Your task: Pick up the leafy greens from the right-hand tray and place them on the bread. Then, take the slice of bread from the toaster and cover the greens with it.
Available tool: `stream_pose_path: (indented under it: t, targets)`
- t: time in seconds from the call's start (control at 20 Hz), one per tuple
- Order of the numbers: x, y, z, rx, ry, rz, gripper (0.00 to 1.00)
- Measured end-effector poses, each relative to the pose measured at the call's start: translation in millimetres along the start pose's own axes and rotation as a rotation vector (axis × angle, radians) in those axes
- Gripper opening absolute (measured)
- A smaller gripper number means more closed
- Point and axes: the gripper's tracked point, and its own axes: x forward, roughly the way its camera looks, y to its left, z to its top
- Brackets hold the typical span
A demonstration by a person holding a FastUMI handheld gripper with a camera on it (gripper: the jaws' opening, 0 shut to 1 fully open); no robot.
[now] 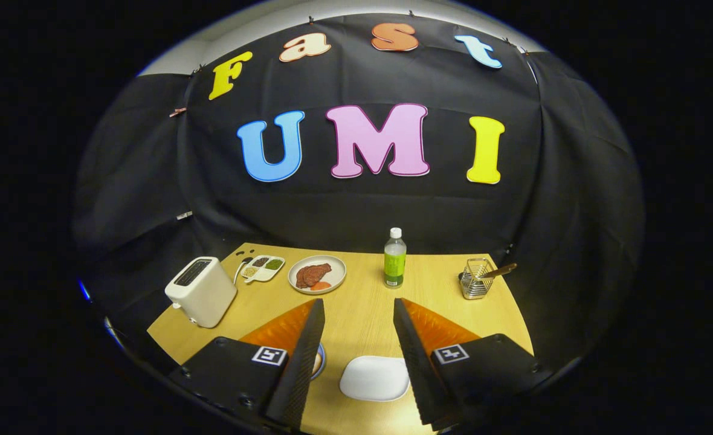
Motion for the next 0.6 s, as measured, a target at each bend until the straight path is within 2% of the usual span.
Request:
stream_pose_path:
  t: [0.2,0.3,0.6]
  targets:
    - [-6,-8,7,-0.029,-0.027,0.022,0.92]
    - [-10,-12,10,-0.032,-0.046,0.029,0.96]
    - [-16,-17,14,-0.019,-0.071,0.020,0.98]
